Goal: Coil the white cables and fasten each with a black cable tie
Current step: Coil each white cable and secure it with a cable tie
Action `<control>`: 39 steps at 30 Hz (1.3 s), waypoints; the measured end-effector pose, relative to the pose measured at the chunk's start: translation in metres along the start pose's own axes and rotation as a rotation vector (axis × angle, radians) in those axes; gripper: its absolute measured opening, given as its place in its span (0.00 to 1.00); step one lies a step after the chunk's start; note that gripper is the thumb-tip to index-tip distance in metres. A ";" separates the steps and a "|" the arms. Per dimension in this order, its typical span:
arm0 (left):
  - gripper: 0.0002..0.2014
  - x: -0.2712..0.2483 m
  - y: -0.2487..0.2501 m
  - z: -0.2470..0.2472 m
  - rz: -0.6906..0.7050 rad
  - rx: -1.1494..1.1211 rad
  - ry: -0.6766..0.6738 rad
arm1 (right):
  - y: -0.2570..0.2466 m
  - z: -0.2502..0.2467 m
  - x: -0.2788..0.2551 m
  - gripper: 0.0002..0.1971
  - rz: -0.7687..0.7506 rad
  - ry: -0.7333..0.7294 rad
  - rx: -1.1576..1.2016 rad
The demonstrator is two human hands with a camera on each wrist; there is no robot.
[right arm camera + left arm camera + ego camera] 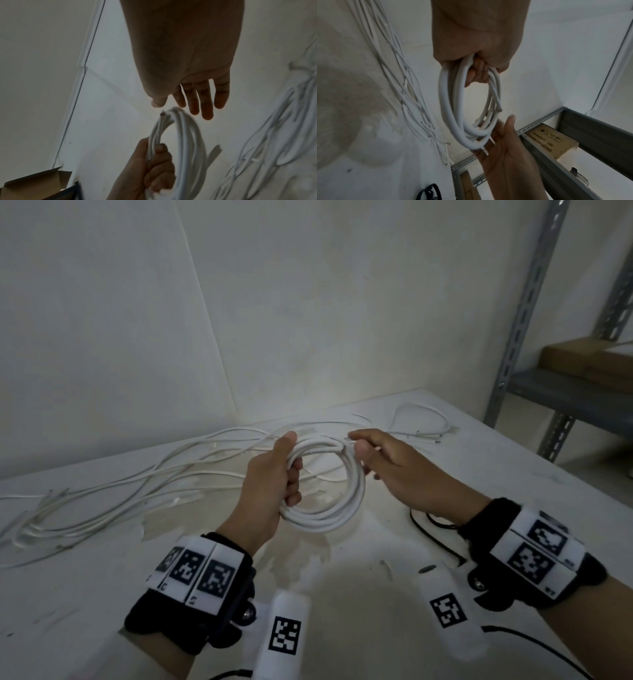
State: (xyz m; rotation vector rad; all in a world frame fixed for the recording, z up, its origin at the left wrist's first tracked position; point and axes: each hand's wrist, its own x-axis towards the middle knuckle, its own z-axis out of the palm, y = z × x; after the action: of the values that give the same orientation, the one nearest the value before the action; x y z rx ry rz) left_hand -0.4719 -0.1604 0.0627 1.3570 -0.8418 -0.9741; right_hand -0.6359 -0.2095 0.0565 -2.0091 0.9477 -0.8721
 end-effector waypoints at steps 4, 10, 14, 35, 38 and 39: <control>0.21 0.001 -0.007 0.003 -0.017 -0.006 -0.002 | 0.036 -0.040 -0.017 0.14 0.139 0.070 -0.277; 0.20 0.006 -0.015 0.013 -0.040 0.013 0.023 | 0.098 -0.087 -0.028 0.18 0.505 0.007 -0.635; 0.20 0.008 -0.018 0.022 -0.053 0.026 0.014 | 0.112 -0.093 -0.032 0.20 0.703 -0.122 -0.715; 0.21 0.016 -0.010 -0.029 0.058 -0.050 0.158 | -0.014 0.011 0.007 0.09 -0.042 0.157 -0.129; 0.21 0.015 -0.009 -0.045 0.106 -0.069 0.240 | -0.032 0.046 0.013 0.10 -0.060 0.025 -0.076; 0.22 0.015 -0.009 -0.050 0.126 -0.068 0.272 | -0.036 0.057 0.015 0.10 -0.049 -0.001 -0.068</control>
State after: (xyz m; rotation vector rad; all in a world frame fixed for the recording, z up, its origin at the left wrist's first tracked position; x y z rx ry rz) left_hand -0.4204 -0.1543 0.0500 1.3258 -0.6733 -0.6953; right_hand -0.5712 -0.1871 0.0615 -2.0983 0.9418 -0.8761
